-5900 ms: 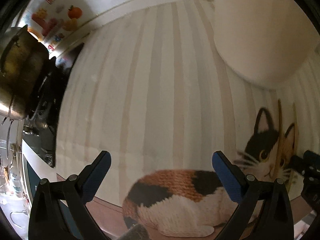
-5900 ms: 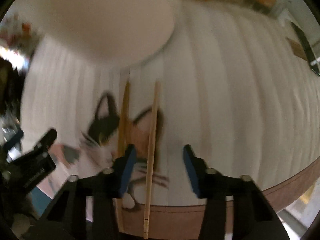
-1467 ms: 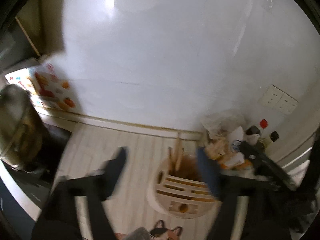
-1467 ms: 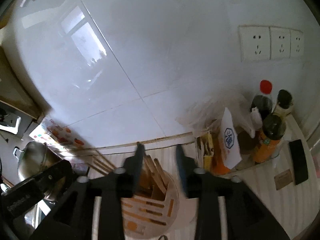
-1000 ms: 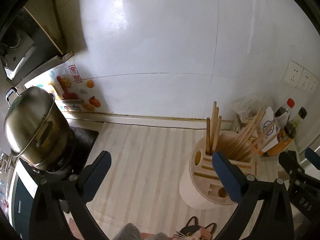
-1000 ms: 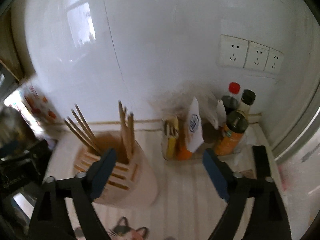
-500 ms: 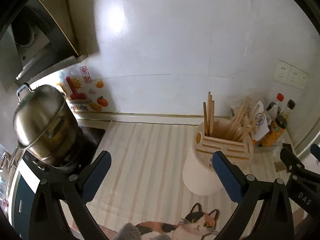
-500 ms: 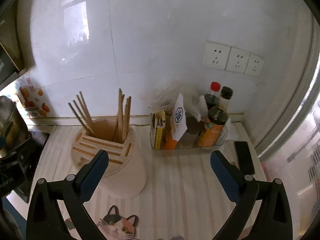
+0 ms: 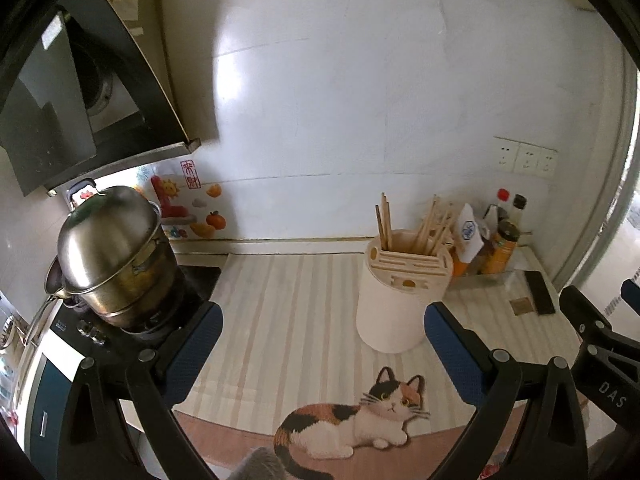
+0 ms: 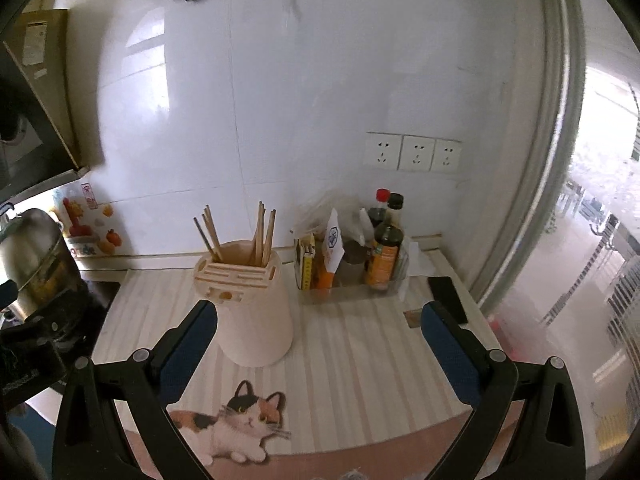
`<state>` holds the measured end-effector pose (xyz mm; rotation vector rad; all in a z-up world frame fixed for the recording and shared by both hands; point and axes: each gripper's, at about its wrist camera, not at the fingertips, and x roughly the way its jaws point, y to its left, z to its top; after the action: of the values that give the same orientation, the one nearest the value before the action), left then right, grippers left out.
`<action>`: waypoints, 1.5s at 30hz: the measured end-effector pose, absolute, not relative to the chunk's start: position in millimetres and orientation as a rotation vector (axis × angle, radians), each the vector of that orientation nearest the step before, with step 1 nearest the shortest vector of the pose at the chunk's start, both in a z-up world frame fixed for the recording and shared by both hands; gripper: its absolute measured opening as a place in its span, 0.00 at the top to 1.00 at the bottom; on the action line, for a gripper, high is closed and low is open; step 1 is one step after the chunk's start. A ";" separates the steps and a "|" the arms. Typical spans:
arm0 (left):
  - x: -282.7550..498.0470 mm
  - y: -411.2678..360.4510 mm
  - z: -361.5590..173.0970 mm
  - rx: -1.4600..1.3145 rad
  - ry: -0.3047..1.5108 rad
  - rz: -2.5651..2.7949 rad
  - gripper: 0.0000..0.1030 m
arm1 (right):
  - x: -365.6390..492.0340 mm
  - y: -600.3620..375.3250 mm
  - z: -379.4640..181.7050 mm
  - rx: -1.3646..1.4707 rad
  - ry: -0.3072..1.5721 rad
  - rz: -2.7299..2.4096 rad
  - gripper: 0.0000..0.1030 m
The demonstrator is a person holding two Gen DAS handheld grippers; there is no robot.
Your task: Organize utensils
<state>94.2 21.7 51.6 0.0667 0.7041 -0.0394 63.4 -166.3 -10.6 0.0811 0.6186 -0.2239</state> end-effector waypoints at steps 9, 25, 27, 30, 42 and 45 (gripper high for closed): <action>59.8 28.2 60.6 0.054 0.692 -0.050 0.00 | 10.4 -158.2 8.6 0.080 0.577 -0.237 0.00; 40.9 23.7 59.7 0.052 0.693 0.021 0.00 | -0.4 -166.3 8.0 0.080 0.597 -0.183 0.00; 39.1 23.6 59.2 0.050 0.692 0.034 0.00 | -0.8 -166.5 6.9 0.076 0.599 -0.175 0.00; 36.1 23.4 58.0 0.046 0.692 0.041 0.00 | -1.0 -166.9 6.0 0.072 0.599 -0.165 0.00; 28.7 15.9 60.5 0.040 0.688 0.040 0.00 | -1.7 -169.1 6.0 0.071 0.595 -0.152 0.00; 28.2 13.8 61.8 0.043 0.685 0.035 0.00 | -2.2 -169.3 7.0 0.073 0.592 -0.152 0.00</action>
<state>28.2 13.8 61.8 0.0426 0.6854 0.0355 -2.2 -169.3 7.0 0.0725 0.5916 -0.1523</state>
